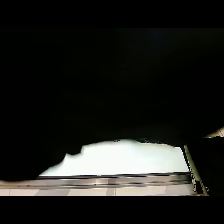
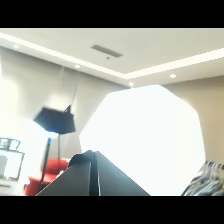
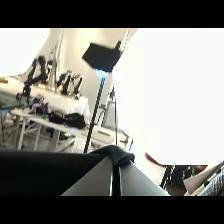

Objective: Fold the clothes and pants, and hang the long-sleeved shirts on hangers.

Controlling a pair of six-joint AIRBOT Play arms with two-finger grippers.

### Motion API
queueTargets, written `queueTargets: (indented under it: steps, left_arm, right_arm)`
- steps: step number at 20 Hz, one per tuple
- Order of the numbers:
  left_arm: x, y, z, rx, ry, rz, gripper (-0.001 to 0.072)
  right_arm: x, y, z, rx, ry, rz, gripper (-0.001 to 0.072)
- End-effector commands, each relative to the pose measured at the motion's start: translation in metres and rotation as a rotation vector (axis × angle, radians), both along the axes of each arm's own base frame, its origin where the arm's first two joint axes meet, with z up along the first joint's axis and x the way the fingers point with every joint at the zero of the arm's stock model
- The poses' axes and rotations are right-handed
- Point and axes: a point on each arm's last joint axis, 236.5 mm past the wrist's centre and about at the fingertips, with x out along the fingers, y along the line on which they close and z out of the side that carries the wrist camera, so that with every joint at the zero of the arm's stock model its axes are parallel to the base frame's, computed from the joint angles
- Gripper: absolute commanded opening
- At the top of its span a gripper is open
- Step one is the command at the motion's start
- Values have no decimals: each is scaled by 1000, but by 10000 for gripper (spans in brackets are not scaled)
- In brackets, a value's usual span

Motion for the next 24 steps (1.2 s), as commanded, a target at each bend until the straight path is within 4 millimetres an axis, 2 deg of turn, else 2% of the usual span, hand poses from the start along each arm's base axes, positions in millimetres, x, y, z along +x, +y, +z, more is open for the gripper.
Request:
queueTargets:
  steps: [1,4,6,8,9,10,12,13,15,17,19,21,24]
  left_arm:
    - [36,22,-52,91,231,3,5]
    - [79,34,-150,138,583,-140,5]
    - [115,38,-218,152,755,-203,5]
    - [159,39,-304,119,929,-234,5]
    - [184,38,-355,97,1013,-224,5]
    - [207,40,-403,69,1082,-192,5]
    - [249,48,-497,19,1184,-87,5]
    - [269,54,-537,-2,1223,-41,5]
    - [297,57,-595,-30,1302,-34,5]
    - [313,50,-625,-45,1375,-109,5]
    - [317,38,-632,-48,1424,-219,5]
    - [304,32,-628,-40,1468,-312,5]
    - [264,33,-617,-58,1549,-451,4]
  right_arm:
    - [45,-8,-20,10,114,16,13]
    - [122,-6,-103,62,458,125,13]
    - [173,3,-178,90,706,199,13]
    - [228,13,-268,104,917,224,13]
    - [254,13,-312,107,994,200,13]
    - [282,10,-359,127,1059,155,13]
    - [329,-3,-439,164,1123,68,13]
    - [349,-9,-471,186,1140,40,13]
    - [383,-21,-528,224,1149,-18,13]
    - [398,-26,-568,260,1168,-48,13]
    - [395,-22,-589,275,1216,-38,13]
    - [383,-17,-596,260,1277,-15,13]
    - [342,-10,-603,180,1468,59,13]
